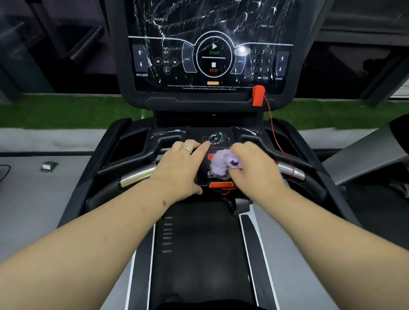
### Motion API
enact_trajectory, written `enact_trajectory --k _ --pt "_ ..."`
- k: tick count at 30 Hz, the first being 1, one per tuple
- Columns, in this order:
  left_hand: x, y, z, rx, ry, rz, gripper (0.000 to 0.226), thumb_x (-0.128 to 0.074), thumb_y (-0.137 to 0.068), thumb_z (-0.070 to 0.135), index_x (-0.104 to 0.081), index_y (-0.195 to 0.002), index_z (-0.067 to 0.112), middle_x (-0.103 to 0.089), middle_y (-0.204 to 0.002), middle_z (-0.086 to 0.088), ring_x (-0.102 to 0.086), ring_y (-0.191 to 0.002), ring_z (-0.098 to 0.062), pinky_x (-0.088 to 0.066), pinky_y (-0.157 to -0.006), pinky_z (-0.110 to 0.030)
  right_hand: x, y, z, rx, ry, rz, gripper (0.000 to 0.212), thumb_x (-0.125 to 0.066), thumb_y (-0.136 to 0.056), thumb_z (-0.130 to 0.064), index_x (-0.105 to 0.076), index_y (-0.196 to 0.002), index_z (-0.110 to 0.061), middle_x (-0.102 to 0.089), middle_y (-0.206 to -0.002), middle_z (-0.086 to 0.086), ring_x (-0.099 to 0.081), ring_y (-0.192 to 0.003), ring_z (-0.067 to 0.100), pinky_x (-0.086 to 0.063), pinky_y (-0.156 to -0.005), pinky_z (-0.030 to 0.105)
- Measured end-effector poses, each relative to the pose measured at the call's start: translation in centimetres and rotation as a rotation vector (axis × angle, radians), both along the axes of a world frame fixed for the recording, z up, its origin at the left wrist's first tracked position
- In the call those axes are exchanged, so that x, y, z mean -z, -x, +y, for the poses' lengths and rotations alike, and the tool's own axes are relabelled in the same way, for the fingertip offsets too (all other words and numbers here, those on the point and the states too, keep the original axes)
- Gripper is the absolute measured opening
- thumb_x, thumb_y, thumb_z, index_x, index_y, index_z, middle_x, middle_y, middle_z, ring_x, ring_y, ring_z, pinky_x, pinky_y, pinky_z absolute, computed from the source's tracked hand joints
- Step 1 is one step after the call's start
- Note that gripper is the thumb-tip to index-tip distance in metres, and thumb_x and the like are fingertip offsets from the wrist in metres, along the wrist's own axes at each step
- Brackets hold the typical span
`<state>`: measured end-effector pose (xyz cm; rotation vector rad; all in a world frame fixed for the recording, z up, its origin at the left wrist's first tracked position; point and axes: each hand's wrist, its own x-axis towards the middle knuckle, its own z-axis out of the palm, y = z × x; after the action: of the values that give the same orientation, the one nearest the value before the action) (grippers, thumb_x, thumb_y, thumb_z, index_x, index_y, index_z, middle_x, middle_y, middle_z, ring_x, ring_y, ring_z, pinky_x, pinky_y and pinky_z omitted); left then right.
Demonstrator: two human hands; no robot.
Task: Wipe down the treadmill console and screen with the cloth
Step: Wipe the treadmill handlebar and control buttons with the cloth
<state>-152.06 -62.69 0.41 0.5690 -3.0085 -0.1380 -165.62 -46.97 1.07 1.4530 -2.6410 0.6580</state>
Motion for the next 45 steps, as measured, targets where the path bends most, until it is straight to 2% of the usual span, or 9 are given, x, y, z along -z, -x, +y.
enact_trajectory --k 4,10,17,22,28,34,37,41,45 --pt "0.1 -0.1 -0.1 -0.003 -0.009 0.02 0.13 -0.09 -0.061 0.057 -0.013 -0.16 0.024 -0.033 -0.151 0.003 -0.035 -0.132 -0.023 -0.038 -0.112 -0.036 -0.9 1.7 1.1 0.251 0.092 -0.078 0.016 -0.059 -0.083 -0.013 -0.044 -0.086 -0.019 -0.048 -0.087 0.0 -0.05 -0.077 0.027 -0.038 -0.065 0.037" --pt "0.1 -0.5 -0.7 0.024 -0.063 0.012 0.129 -0.089 -0.063 0.054 -0.012 -0.161 0.018 -0.028 -0.157 0.0 -0.029 -0.14 -0.025 -0.032 -0.117 -0.035 -0.9 -1.9 -2.6 0.046 -0.024 -0.002 0.01 -0.056 -0.089 -0.014 -0.058 -0.096 -0.021 -0.044 -0.09 -0.001 -0.055 -0.076 0.027 -0.041 -0.066 0.034" --pt "0.6 -1.6 -2.1 0.018 -0.142 0.003 0.132 -0.092 -0.063 0.049 -0.009 -0.162 0.019 -0.023 -0.162 0.001 -0.023 -0.149 -0.022 -0.031 -0.12 -0.04 -0.3 -1.4 -1.2 0.249 0.081 -0.082 0.011 -0.056 -0.085 -0.014 -0.055 -0.093 -0.022 -0.053 -0.093 0.004 -0.053 -0.082 0.027 -0.041 -0.067 0.036" --pt "0.6 -2.4 -2.7 0.0 -0.2 0.005 0.129 -0.092 -0.067 0.04 -0.008 -0.162 0.021 -0.021 -0.163 0.0 -0.028 -0.147 -0.022 -0.032 -0.119 -0.037 -0.5 -3.6 -2.9 -0.121 -0.103 -0.014 0.016 -0.06 -0.088 -0.017 -0.064 -0.102 -0.023 -0.048 -0.095 0.002 -0.059 -0.087 0.03 -0.043 -0.067 0.036" --pt "0.9 -3.0 -3.3 -0.011 -0.233 0.028 0.122 -0.09 -0.072 0.039 -0.009 -0.162 0.022 -0.026 -0.164 0.0 -0.027 -0.149 -0.019 -0.029 -0.12 -0.031 -0.8 -0.1 -1.4 0.192 0.027 0.002 0.01 -0.055 -0.086 -0.018 -0.056 -0.094 -0.023 -0.052 -0.095 0.003 -0.055 -0.081 0.027 -0.039 -0.067 0.034" --pt "1.0 -3.1 -4.1 0.003 -0.237 0.03 0.11 -0.084 -0.076 0.031 -0.016 -0.162 0.019 -0.036 -0.16 -0.005 -0.033 -0.147 -0.022 -0.031 -0.118 -0.029 0.1 -4.9 -3.6 -0.225 -0.165 0.044 0.029 -0.062 -0.086 -0.015 -0.066 -0.113 -0.025 -0.044 -0.097 -0.002 -0.057 -0.087 0.028 -0.041 -0.063 0.035" --pt "1.1 -3.3 -4.3 -0.008 -0.226 0.035 0.111 -0.086 -0.075 0.029 -0.016 -0.161 0.024 -0.038 -0.159 -0.005 -0.034 -0.147 -0.022 -0.033 -0.118 -0.033 -0.7 -2.4 -1.7 -0.156 -0.226 0.002 0.019 -0.059 -0.084 -0.018 -0.064 -0.1 -0.028 -0.042 -0.093 -0.008 -0.058 -0.087 0.026 -0.043 -0.067 0.035" --pt "1.0 -3.3 -4.2 -0.005 -0.224 0.041 0.108 -0.085 -0.077 0.023 -0.018 -0.162 0.023 -0.041 -0.157 -0.004 -0.036 -0.145 -0.022 -0.033 -0.116 -0.029 -0.8 -2.6 -3.4 0.102 0.006 0.021 0.01 -0.059 -0.085 -0.016 -0.061 -0.093 -0.022 -0.043 -0.091 -0.003 -0.051 -0.071 0.025 -0.042 -0.062 0.035" --pt "0.7 -3.2 -4.3 0.009 -0.256 0.049 0.103 -0.083 -0.078 0.017 -0.022 -0.161 0.022 -0.045 -0.153 -0.004 -0.04 -0.142 -0.023 -0.035 -0.112 -0.028 1.0 -5.7 -3.6 -0.21 -0.099 0.044 0.026 -0.062 -0.084 -0.012 -0.068 -0.108 -0.021 -0.044 -0.095 -0.002 -0.056 -0.083 0.026 -0.045 -0.062 0.034"
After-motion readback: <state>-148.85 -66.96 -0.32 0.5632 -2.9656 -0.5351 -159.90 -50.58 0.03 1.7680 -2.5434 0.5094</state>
